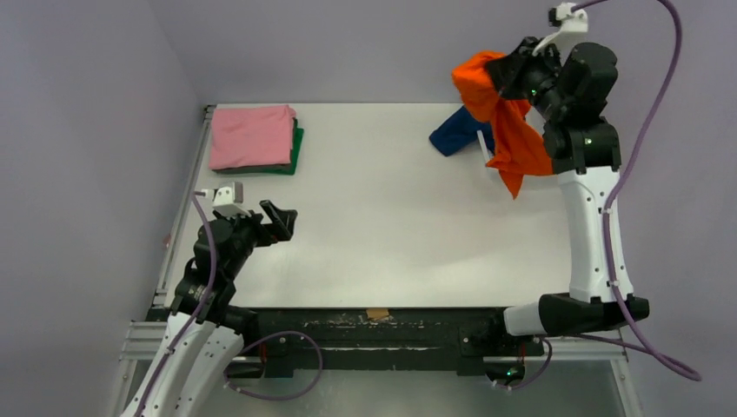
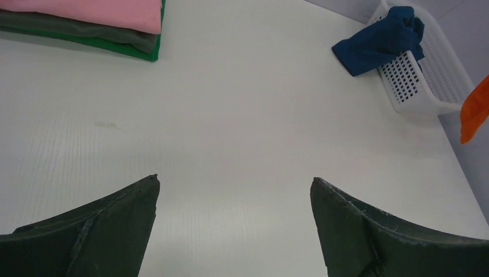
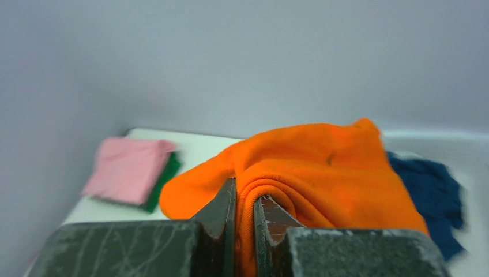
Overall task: Fold and stack the t-shirts
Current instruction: Grab crumpled tshirt from bin with the right arm, then move the tshirt to the center of the board
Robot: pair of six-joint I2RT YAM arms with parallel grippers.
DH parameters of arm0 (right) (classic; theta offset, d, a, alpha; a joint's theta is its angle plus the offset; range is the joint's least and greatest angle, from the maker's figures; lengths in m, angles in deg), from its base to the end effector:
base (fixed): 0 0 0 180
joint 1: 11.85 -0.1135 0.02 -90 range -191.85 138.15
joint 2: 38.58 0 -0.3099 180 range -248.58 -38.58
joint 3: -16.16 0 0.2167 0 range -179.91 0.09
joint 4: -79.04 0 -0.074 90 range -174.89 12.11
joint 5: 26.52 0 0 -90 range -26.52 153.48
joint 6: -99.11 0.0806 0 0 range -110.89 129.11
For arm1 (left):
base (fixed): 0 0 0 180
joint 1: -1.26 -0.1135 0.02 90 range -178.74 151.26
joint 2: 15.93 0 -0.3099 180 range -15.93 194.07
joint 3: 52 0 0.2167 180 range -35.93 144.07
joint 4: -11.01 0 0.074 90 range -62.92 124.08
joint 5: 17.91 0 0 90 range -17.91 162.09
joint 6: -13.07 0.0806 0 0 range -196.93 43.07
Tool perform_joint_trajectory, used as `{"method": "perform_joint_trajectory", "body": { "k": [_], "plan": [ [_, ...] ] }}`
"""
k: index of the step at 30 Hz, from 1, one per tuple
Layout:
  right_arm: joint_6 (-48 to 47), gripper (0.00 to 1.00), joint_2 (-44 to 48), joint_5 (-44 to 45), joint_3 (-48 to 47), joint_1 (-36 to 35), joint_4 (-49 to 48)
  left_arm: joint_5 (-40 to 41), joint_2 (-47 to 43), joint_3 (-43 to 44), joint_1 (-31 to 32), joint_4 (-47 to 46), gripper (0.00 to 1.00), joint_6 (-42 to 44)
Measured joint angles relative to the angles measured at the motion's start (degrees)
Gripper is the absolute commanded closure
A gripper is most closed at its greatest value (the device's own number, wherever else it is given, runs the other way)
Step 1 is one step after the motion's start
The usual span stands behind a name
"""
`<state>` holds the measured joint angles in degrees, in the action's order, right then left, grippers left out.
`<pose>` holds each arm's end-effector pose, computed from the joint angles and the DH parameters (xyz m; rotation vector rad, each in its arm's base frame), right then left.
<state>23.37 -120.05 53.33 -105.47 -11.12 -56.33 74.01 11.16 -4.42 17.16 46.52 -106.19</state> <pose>0.2927 0.0105 0.5478 0.0810 1.6557 0.3257 0.0934 -0.0238 0.2904 -0.2407 1.8491 -0.5203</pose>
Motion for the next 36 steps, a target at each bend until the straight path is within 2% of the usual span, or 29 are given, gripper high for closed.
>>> {"method": "perform_joint_trajectory", "body": {
  "k": [4, 8, 11, 15, 17, 18, 19, 20, 21, 23, 26, 29, 32, 36],
  "plan": [
    [0.4, 1.0, 2.1, -9.9, -2.9, -12.0, -1.4, 0.1, -2.5, 0.3, 0.0, 2.6, 0.0, -1.5],
    [1.2, 1.0, -0.1, -18.5, -4.7, -21.2, -2.8, 0.9, -4.7, 1.9, 0.0, 6.6, 0.0, -2.9],
    [1.8, 1.0, -4.0, -24.0, -6.8, -25.3, -3.2, 2.2, -6.1, 4.0, 0.0, 9.7, 0.0, -4.2],
    [0.8, 0.92, -6.0, -26.8, -3.9, -27.5, -4.0, 4.4, -7.4, 5.1, 0.0, 13.0, 0.0, -6.3],
    [-0.1, 0.82, -2.9, -23.5, 3.5, -27.2, -5.5, 5.0, -7.2, 5.2, 0.0, 14.6, 0.0, -7.4],
    [-0.5, 0.73, 0.0, -20.1, 9.9, -27.1, -6.9, 5.3, -6.9, 5.2, 0.0, 15.5, 0.0, -8.0],
    [-0.9, 0.53, 2.8, -17.0, 15.7, -26.8, -6.4, 5.6, -6.4, 5.2, 0.0, 16.2, 0.0, -8.7],
    [-0.6, 0.37, 5.0, -13.9, 21.0, -26.4, -7.5, 5.8, -6.0, 5.2, 0.0, 16.5, 0.0, -9.2],
    [-0.2, 0.29, 8.3, -8.9, 29.2, -25.6, -9.7, 5.9, -5.2, 5.2, 0.0, 16.9, 0.0, -9.6],
    [1.6, 0.22, 11.5, -2.0, 40.4, -22.8, -10.0, 6.0, -3.3, 5.2, 0.0, 17.6, 0.0, -10.4],
    [4.7, 0.2, 9.8, 9.7, 50.7, -16.6, -7.1, 6.0, 0.8, 5.2, 0.0, 19.1, 0.0, -11.5],
    [6.4, 0.14, 8.3, 18.3, 53.3, -14.5, -3.1, 5.3, 4.7, 4.4, 0.0, 18.4, 0.0, -12.3],
    [5.6, 0.15, 10.7, 22.6, 53.1, -19.9, -4.2, 4.1, 10.6, 2.9, 0.0, 16.1, 0.0, -12.7],
    [3.1, 0.19, 9.7, 21.3, 51.0, -31.3, -8.0, 2.8, 24.1, 2.9, 0.0, 10.6, 0.0, -12.6]
  ]
}}
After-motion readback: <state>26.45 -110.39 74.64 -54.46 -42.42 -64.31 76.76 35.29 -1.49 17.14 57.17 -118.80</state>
